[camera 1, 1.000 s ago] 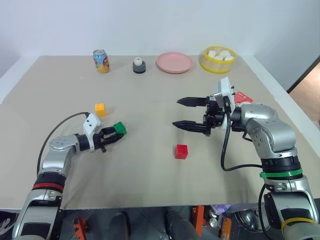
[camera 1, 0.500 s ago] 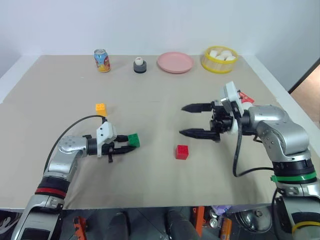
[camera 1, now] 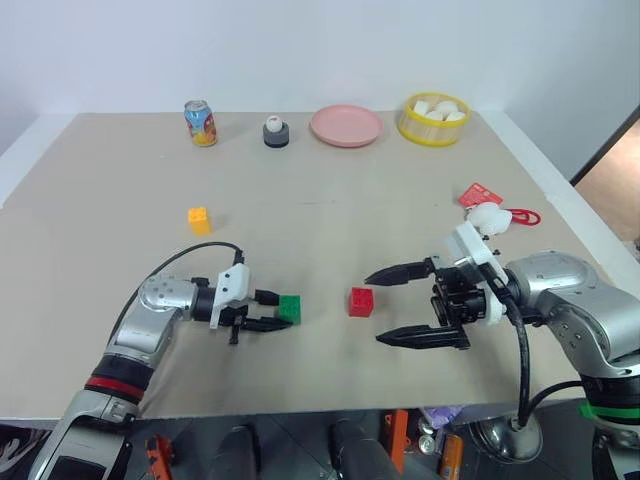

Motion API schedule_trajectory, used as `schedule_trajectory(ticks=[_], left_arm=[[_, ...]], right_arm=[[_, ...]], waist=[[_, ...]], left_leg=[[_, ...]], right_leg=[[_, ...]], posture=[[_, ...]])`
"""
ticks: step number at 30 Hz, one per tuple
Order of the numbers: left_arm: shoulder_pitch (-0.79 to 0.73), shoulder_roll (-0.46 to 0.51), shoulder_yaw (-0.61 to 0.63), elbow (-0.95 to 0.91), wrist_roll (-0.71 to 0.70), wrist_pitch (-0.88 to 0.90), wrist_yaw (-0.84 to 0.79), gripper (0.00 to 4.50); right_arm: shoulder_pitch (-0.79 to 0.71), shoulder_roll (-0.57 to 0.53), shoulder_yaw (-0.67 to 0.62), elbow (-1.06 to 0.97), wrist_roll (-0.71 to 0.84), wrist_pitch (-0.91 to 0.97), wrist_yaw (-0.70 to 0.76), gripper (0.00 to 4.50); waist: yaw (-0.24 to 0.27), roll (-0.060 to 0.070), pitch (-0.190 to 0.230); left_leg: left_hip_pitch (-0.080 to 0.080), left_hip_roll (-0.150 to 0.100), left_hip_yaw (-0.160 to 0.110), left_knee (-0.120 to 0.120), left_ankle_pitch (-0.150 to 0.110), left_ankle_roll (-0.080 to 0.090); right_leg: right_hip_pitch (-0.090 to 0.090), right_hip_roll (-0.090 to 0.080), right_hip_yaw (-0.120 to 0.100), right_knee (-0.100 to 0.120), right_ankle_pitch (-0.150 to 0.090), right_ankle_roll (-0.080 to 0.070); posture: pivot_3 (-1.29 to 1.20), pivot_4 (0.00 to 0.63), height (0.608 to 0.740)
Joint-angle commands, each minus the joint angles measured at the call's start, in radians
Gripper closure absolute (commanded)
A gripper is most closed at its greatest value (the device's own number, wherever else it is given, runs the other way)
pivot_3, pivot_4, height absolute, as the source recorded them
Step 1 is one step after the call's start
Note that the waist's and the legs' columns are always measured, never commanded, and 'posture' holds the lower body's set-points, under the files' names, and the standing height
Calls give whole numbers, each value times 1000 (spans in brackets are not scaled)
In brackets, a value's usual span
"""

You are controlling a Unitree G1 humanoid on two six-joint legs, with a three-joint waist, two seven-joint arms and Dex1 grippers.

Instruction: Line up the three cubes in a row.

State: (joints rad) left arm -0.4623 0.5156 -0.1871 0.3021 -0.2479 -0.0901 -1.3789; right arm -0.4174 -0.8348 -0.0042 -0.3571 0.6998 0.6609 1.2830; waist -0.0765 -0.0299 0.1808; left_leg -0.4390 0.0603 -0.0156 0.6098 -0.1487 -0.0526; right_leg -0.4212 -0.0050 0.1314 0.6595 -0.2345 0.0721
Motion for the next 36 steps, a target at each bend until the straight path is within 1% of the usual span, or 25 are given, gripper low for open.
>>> schedule_trajectory(ticks=[1,7,16,22,27,36], left_arm=[[-34,0,14,35,9,-34,8,3211],[-74,-24,23,113,16,-51,39,3211],[-144,-60,28,178,10,-46,47,3211],[-158,-77,23,181,3,-32,19,3211],[-148,-78,-5,164,10,-19,-31,3211],[-183,-98,-20,256,54,-47,-41,3211]], right_arm=[[-11,-1,-37,-31,29,-1,-21,0],[-45,-9,-60,42,18,-24,-27,0],[-79,-21,-73,151,-13,-61,-15,0],[-77,-19,-67,155,-19,-72,-14,0],[-74,-10,-62,147,-24,-75,-23,0],[-70,-4,-62,130,-22,-68,-28,0]], waist=[[1,0,0],[1,0,0],[1,0,0],[1,0,0],[1,0,0],[1,0,0]], left_leg=[[0,0,0,0,0,0],[0,0,0,0,0,0],[-1,0,0,0,0,0],[-1,0,0,-1,0,0],[-1,0,0,0,0,0],[-1,0,-1,0,0,0]], right_leg=[[0,0,0,0,0,0],[0,0,0,0,0,0],[0,0,0,0,0,0],[0,0,0,0,0,1],[0,0,0,0,0,0],[0,0,0,0,0,0]], posture=[[0,150,740],[0,150,740],[0,150,740],[0,150,740],[0,150,740],[0,150,740]])
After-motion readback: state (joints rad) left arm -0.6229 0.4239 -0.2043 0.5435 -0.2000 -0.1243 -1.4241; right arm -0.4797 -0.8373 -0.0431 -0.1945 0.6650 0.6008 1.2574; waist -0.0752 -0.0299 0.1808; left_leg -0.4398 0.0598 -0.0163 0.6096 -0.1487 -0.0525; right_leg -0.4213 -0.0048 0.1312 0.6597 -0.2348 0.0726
